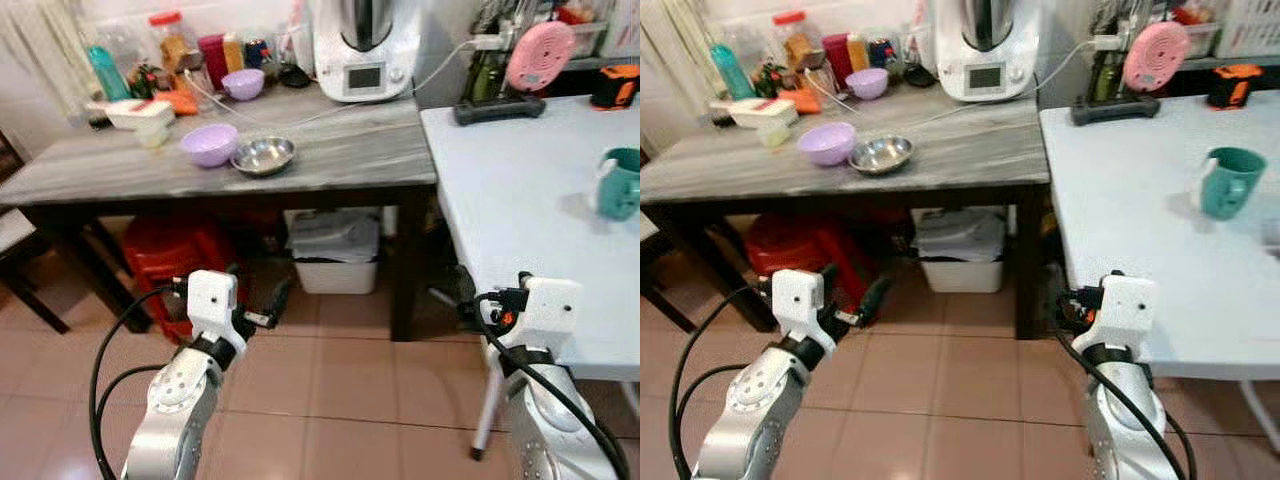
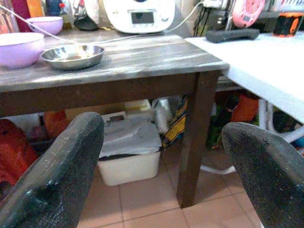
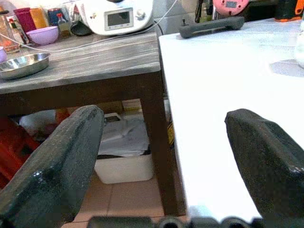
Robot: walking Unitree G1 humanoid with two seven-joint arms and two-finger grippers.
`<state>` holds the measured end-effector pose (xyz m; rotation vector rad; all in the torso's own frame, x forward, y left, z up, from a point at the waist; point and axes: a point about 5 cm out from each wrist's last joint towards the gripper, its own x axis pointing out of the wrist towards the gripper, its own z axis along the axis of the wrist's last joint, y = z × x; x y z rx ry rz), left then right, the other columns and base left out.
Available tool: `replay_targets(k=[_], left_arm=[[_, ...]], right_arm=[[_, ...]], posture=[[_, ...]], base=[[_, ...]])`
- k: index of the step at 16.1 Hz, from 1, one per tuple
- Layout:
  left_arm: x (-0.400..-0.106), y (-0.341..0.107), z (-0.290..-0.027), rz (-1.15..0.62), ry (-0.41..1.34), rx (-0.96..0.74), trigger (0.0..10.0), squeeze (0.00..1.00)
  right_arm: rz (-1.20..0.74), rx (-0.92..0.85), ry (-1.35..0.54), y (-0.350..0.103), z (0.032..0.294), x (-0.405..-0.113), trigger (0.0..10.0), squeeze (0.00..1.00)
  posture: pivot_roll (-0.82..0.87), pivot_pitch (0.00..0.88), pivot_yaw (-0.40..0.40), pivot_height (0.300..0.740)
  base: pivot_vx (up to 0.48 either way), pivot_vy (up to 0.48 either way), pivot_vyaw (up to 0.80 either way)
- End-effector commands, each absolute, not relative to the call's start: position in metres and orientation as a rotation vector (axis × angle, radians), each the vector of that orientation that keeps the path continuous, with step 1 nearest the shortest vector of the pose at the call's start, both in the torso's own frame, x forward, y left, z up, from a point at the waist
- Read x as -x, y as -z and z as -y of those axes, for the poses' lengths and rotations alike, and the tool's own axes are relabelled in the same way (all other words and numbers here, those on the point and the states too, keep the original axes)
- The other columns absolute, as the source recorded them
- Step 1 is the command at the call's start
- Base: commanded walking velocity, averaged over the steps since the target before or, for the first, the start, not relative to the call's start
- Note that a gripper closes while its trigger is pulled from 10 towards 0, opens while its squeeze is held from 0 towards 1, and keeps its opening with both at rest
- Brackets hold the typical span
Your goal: Setting the table
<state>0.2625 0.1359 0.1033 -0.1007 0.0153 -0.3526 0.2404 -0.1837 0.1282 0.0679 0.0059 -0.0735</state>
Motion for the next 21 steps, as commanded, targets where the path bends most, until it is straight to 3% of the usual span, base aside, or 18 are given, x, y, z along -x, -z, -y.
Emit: replay_targets(k=[1, 9, 21], left_arm=[[-0.262, -0.103, -0.145, -0.020, 0.331, 0.080, 10.0, 0.00], [-0.258, -0.098, -0.145, -0.029, 0.332, 0.086, 10.0, 0.00], [-0.245, -0.085, -0.140, -0.054, 0.288, 0.116, 10.0, 0.00]], right_arm=[[-0.002, -0.090, 0.053, -0.130, 0.176, -0.242, 10.0, 0.00], [-0.039, -0.159, 0.097, -0.126, 0.179, -0.239, 10.0, 0.00], [-0.081, -0.101, 0.075, -0.128, 0.185, -0.235, 10.0, 0.00]], posture=[[-0.08, 0.000, 0.127, 0.740], [-0.08, 0.000, 0.125, 0.740], [-0.09, 0.012, 0.054, 0.740]], base=[[0.000, -0.416, 0.00], [0.000, -0.420, 0.00], [0.000, -0.433, 0.00]])
